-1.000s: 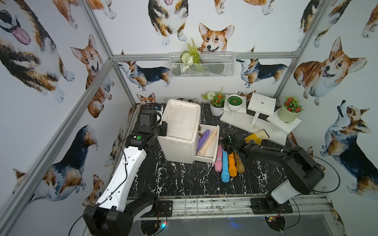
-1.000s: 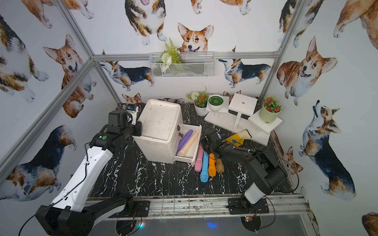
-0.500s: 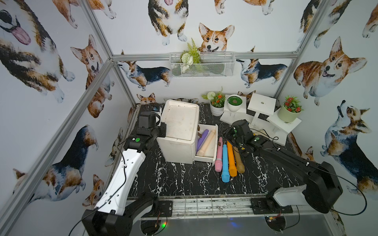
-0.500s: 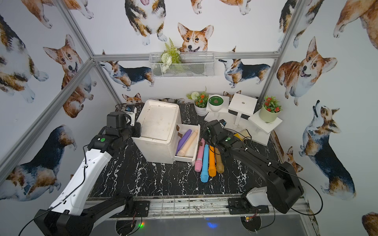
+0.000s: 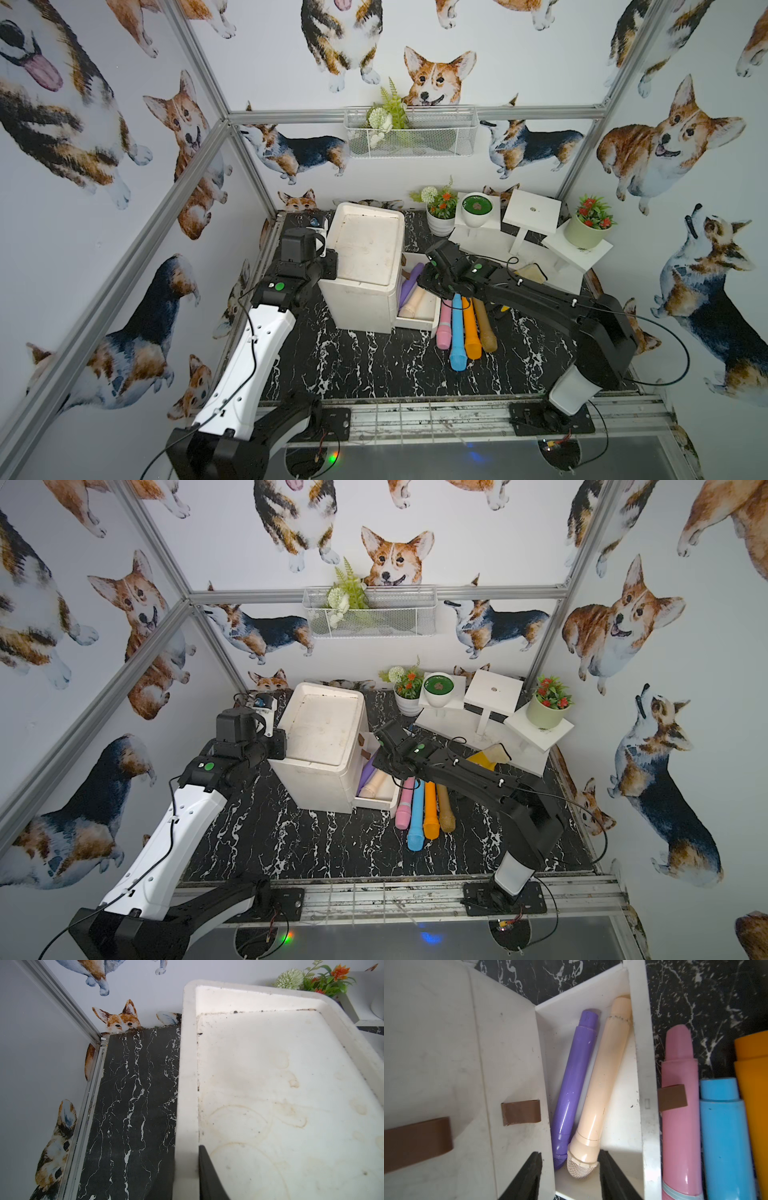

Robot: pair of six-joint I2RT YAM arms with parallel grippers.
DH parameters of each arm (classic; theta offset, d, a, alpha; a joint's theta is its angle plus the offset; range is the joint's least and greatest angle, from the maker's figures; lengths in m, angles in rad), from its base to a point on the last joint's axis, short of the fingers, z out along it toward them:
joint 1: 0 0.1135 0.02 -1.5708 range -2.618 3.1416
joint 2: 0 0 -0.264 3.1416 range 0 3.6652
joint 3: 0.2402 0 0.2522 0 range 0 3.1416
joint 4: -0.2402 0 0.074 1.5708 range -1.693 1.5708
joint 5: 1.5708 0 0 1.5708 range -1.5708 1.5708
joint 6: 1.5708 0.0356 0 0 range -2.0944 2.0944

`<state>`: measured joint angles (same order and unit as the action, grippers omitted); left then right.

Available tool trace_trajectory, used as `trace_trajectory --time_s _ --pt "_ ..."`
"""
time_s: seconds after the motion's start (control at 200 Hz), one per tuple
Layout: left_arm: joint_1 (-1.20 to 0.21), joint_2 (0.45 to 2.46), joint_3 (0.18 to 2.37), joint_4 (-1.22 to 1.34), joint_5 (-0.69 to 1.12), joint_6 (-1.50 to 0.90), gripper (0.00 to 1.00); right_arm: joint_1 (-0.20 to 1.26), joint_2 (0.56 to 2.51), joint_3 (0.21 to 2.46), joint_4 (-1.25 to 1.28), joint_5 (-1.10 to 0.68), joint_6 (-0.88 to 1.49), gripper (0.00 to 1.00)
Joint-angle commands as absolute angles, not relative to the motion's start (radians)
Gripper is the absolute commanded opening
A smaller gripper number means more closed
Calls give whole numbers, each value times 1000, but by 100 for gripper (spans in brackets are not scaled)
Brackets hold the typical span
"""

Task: Take the microphone out of the drawer
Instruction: Pick up the microphone from the drawer.

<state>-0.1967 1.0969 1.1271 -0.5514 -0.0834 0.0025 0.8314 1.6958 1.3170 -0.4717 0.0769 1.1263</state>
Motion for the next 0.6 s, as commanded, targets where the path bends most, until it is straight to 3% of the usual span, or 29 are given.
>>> trace_trajectory --time_s 0.0,0.596 --pt "-196 1088 1127 -562 -78 46 5 837 1751 1360 -543 77 1143 50" --pt "-197 1074 1108 -545 -67 40 5 878 2046 1627 -744 176 1234 50"
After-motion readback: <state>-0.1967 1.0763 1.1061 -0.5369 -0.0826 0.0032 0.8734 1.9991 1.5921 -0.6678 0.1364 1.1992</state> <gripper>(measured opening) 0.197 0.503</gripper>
